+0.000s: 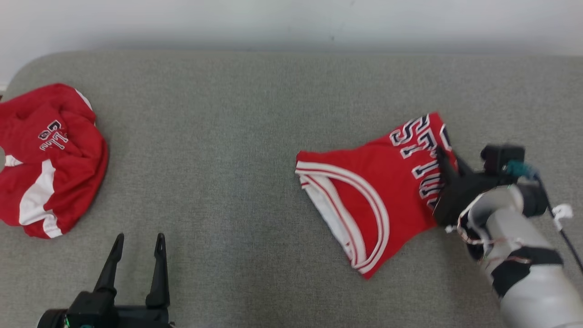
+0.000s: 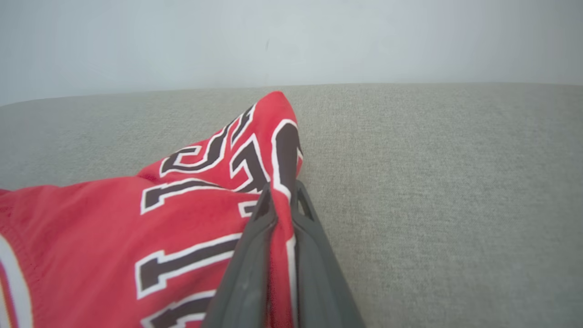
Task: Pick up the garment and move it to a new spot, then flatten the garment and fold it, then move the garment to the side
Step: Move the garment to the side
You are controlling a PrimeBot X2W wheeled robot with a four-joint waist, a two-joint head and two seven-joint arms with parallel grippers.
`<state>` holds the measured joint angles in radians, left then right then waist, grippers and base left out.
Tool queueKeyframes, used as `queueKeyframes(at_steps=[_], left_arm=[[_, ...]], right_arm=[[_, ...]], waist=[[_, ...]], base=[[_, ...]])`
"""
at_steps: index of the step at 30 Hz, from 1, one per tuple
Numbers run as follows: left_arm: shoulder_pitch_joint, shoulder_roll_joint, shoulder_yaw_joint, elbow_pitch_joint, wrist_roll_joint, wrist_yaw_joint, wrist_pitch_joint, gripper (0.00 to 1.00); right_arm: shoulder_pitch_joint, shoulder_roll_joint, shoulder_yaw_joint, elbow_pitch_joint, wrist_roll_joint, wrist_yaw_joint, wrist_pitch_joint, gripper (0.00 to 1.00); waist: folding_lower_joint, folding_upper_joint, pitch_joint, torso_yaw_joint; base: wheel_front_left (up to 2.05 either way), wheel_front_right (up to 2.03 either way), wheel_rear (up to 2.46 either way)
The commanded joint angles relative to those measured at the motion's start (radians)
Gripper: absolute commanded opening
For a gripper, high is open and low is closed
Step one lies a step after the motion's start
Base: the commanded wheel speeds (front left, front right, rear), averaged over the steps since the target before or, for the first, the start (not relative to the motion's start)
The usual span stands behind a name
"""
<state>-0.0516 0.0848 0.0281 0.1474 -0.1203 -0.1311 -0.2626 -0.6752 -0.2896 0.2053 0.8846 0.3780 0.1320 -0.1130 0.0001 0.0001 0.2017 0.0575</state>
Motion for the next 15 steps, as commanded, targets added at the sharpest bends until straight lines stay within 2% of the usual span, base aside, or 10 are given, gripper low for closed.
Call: queueKeyframes(at_steps=[1, 7, 14, 15], left_arm=[[-0.018, 0.007, -0.005, -0.007, -0.008, 0.001, -0.003, 1.0], [-0.077, 0.034, -0.041, -0.052, -0.022, 0.001, -0.003, 1.0], [-0.128, 0.092, -0.038, -0.129, -0.029, 0.001, -0.003, 1.0], [-0.144, 0.108, -0.047, -0.149, -0.026, 0.001, -0.003, 1.0]], right_arm=[[-0.029, -0.009, 0.004, 0.0, 0.002, -0.003, 0.004, 0.0], [-0.177, -0.119, 0.02, -0.01, -0.019, -0.003, 0.022, 0.0], [-0.316, -0.234, 0.02, -0.068, -0.043, -0.003, 0.052, 0.0], [-0.345, -0.27, 0.02, -0.087, -0.051, -0.003, 0.066, 0.0]], waist=[[-0.0001, -0.0001, 0.054, -0.001], [-0.0001, -0.0001, 0.183, -0.04], [-0.0001, -0.0001, 0.305, -0.144], [-0.0001, -0.0001, 0.333, -0.166]], base=[[0.0, 0.0, 0.0], [0.0, 0.0, 0.0], [0.0, 0.0, 0.0], [0.0, 0.0, 0.0]])
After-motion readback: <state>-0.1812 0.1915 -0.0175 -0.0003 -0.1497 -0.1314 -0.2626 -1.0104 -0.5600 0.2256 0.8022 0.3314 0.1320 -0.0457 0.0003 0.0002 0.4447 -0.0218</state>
